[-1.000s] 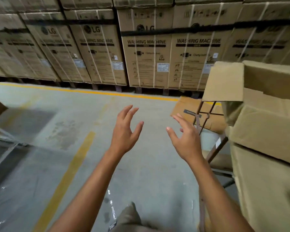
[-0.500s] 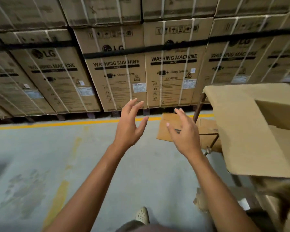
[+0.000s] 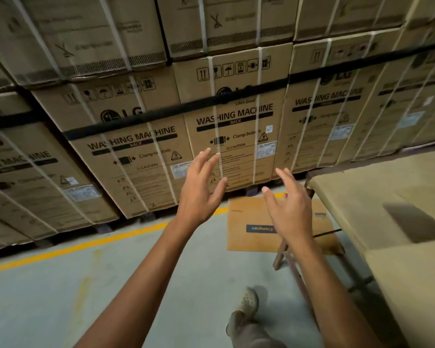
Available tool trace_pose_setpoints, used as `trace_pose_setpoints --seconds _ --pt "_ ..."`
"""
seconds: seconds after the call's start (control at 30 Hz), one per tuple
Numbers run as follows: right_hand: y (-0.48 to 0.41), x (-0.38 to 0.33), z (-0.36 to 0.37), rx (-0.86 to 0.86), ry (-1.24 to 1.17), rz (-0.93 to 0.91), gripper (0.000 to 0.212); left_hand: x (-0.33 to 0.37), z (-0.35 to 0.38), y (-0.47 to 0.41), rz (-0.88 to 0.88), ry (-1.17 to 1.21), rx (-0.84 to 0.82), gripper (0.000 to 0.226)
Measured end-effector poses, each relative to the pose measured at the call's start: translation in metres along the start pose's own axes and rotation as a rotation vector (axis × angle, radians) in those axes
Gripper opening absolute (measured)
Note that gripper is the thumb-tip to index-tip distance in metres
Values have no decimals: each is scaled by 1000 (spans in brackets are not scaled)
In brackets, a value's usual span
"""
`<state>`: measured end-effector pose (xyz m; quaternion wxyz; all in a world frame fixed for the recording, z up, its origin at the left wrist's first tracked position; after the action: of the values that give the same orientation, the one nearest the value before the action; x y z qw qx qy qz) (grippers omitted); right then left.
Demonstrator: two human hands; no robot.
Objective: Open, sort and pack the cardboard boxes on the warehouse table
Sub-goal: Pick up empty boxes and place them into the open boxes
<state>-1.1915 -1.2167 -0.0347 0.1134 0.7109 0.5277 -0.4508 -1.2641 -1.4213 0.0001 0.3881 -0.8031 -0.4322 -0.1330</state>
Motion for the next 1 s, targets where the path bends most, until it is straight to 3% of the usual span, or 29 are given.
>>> trace_pose_setpoints --seconds 0.37,1.0 --pt "-213 40 19 126 61 63 58 -37 104 -231 134 72 -91 55" --pt "-377 188 -78 723 276 486 55 49 386 -489 581 538 -521 60"
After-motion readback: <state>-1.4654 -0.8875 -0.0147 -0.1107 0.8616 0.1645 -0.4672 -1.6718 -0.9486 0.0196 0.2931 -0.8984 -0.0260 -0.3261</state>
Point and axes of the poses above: each hand's wrist, its own y-axis away from the middle knuckle, its own z-axis out of the palm, x = y × z, the point moved 10 cm from there along -y, towards the middle knuckle, and after that the axes turned 3 degrees about y, right-handed, at the moved point
